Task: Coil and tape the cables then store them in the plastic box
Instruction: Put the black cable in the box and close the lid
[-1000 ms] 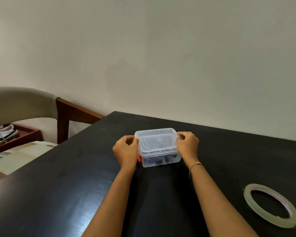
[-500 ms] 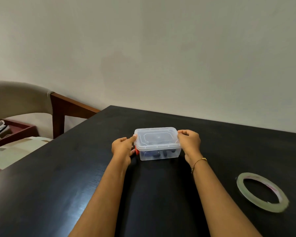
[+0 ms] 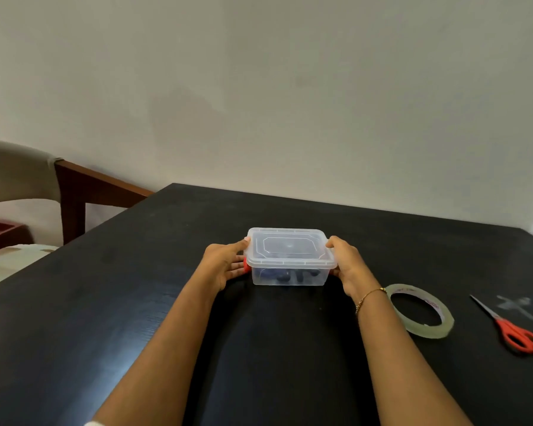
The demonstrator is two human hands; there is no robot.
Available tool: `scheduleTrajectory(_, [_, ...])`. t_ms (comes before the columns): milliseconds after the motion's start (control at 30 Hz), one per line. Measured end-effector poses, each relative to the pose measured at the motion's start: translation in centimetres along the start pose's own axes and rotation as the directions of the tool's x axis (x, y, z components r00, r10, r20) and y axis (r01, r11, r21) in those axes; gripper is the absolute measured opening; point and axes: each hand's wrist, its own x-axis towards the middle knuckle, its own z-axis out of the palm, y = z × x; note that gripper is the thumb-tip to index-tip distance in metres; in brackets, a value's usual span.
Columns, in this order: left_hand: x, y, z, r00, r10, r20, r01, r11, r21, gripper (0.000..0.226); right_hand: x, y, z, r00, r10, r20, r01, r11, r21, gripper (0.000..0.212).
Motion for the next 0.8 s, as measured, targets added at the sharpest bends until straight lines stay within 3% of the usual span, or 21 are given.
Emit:
scheduleTrajectory(133, [0.1,-0.2,0.7,0.987,0.064,-0.149,-0.069,0.997,-0.024,0.027,0.0,-0.1,-1.0,1.0,-0.02,0.004,0.019,0.994,0.105,0.009])
scheduleTrajectory(200, [0.2,-0.5,1.1,0.957,0.177,-0.231,-0.162,0.983,0.084,0.017,0.1,-0.4,-1.1,0.997,-0.059,-0.044,0.064,0.992,0.11,0.005])
scheduleTrajectory(267, [0.0,-0.6,1.4,0.914,0.313,-0.256,-0.259,0.94,0.223,0.009,0.4,-0.5,-0.9,0.986,-0.107,-0.129,0.12,0.989,0.092,0.016])
scheduleTrajectory(333, [-0.1,-0.8,1.6,0.868,0.434,-0.242,-0.333,0.869,0.366,0.02,0.1,-0.7,-0.4,0.959,-0.145,-0.242,0.155,0.988,0.023,0.034])
scheduleTrajectory(400, [-0.2,-1.0,1.9,0.827,0.518,-0.218,-0.374,0.797,0.475,0.025,-0.3,-0.7,0.0,0.927,-0.211,-0.31,0.201,0.978,-0.062,0.033])
scheduleTrajectory(600, [0.2,-1.5,2.8,0.79,0.567,-0.233,-0.381,0.752,0.538,0.028,0.0,0.4,1.0,0.864,-0.377,-0.334,0.313,0.922,-0.228,0.013])
scheduleTrajectory(800, [-0.5,-1.9,3.9,0.763,0.615,-0.201,-0.409,0.7,0.586,0.022,-0.2,0.7,1.5,0.802,-0.509,-0.312,0.345,0.822,-0.453,0.02])
